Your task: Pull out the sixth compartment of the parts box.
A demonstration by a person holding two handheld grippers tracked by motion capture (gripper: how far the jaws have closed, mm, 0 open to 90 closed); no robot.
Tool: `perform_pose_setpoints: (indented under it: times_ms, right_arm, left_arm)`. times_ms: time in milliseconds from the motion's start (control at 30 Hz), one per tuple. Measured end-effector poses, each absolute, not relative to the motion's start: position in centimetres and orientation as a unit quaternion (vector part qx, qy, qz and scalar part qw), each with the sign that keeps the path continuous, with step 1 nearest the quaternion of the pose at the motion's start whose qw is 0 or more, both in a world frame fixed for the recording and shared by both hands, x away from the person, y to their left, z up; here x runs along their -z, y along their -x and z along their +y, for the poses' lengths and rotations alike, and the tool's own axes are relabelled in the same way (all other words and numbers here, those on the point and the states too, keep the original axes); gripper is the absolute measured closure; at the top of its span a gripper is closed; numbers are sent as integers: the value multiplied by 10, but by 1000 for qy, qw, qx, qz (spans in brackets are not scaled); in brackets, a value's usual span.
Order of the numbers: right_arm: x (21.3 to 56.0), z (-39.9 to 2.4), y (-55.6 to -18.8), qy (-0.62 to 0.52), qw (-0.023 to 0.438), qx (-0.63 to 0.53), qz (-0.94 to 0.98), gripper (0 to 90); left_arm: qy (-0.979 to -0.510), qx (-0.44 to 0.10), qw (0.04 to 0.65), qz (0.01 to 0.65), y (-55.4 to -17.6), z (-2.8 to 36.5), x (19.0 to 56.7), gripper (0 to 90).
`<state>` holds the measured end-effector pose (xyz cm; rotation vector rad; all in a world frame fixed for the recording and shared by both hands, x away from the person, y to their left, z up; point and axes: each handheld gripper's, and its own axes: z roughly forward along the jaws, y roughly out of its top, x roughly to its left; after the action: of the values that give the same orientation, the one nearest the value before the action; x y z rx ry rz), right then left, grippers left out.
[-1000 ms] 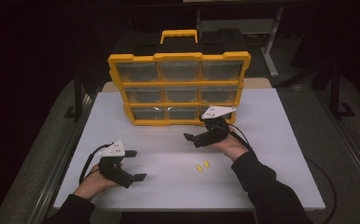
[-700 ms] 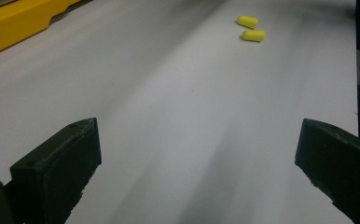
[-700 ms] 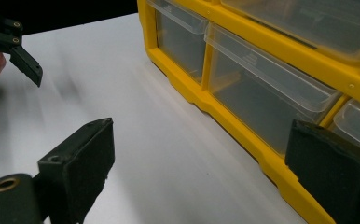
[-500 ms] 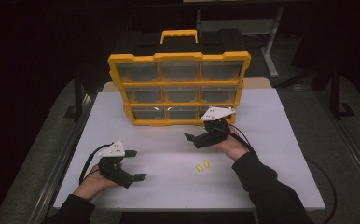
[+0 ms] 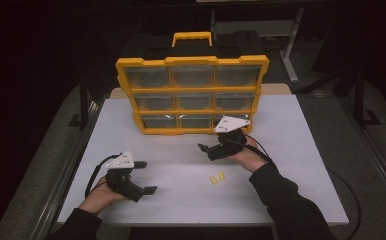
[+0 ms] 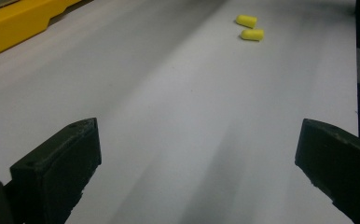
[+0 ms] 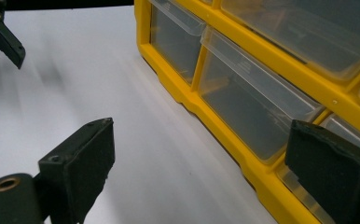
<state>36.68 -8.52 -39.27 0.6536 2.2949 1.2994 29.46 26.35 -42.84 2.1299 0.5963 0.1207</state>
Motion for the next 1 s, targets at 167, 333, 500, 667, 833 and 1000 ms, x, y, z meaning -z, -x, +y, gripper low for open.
perform_pose_setpoints:
  times_ms: [167, 333, 500, 667, 833, 1000]
  right_arm:
    - [393, -85, -366, -230, 223, -465, 825, 78]
    - [393, -85, -365, -220, 238, -461, 826, 78]
    - [393, -84, -363, -209, 256, -458, 825, 78]
    - [392, -83, -362, -202, 264, -458, 825, 78]
    - [393, -83, -361, -192, 277, -451, 826, 78]
    - [394, -83, -360, -184, 288, -445, 828, 79]
  left_arm:
    - [-860, -49, 447, 241, -295, 264, 428, 0]
    - [-860, -50, 447, 241, -295, 264, 428, 0]
    - [-859, -49, 448, 243, -294, 264, 428, 0]
    - [-858, -52, 449, 243, -294, 265, 428, 0]
    - [-857, -52, 450, 245, -295, 265, 428, 0]
    - [-857, -47, 449, 249, -295, 265, 428, 0]
